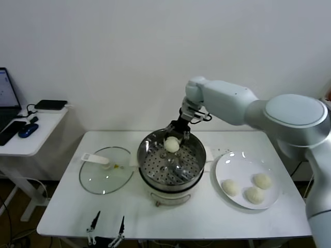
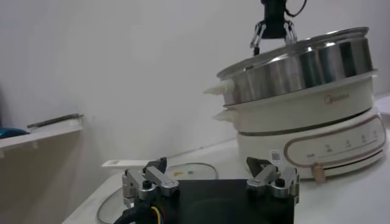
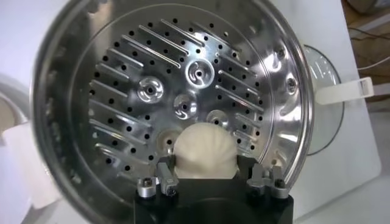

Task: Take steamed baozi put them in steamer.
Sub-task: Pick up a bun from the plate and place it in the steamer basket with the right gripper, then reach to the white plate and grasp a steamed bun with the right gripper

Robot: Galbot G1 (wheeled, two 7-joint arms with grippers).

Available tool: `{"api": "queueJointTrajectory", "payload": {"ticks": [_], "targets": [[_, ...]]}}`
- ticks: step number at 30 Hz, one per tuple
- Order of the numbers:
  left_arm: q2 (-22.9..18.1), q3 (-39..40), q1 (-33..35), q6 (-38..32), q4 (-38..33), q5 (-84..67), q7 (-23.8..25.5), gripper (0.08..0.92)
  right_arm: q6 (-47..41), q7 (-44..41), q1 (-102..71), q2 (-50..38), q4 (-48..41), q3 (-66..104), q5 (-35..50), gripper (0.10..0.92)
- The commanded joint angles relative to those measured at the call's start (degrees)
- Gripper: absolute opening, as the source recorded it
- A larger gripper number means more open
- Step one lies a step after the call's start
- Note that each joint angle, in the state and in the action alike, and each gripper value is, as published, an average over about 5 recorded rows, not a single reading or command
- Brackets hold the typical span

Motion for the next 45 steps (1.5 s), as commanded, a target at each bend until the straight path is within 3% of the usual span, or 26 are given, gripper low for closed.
{"api": "queueJointTrajectory", "payload": {"ticks": [1,6,13,24,26,31,36,40,45], "targets": [[0.01,0.10,-0.09,-0.12,-0.03,-0.07,-0.01,0.823,2.80,-0.42,-2.91,2.54,-4.94,0.39,-0.25,0.679],[-0.03,0.11,-0.21,-0.29,0.08,-0.04,-0.02,0.823,2.80,1.07,-2.87,2.26,-4.51,0.47,0.02,0.694],[-0.15,0.13,-0.05,-0.26,-0.20,0.10,-0.02,0.823,2.80,2.18,-0.70,0.33,-0.80,0.23,2.61,0.814],[-0.47,1.08,0.34,-0.06,-0.67,0.90,0.03,0.823,1.23,-0.48,12.97,-9.42,8.99,-14.67,18.35,0.823],[-0.43,1.36,0.45,-0.02,-0.72,1.11,0.04,0.823,-3.62,1.10,15.19,-12.48,12.66,-17.44,21.12,0.823],[-0.04,1.49,0.77,-0.09,-0.51,1.38,0.04,0.823,-27.62,7.34,22.47,-20.85,25.61,-25.87,27.73,0.823],[0.17,1.43,0.58,-0.10,-0.32,1.30,0.06,0.823,-42.38,7.54,25.49,-26.70,31.92,-29.65,26.45,0.823],[0.13,1.46,0.37,-0.02,-0.36,1.10,0.08,0.823,-50.24,7.87,25.10,-30.78,35.07,-30.60,27.46,0.823],[0.10,1.47,0.30,0.13,-0.18,1.12,0.16,0.823,-53.57,7.93,23.61,-33.73,38.06,-30.47,26.67,0.823]]}}
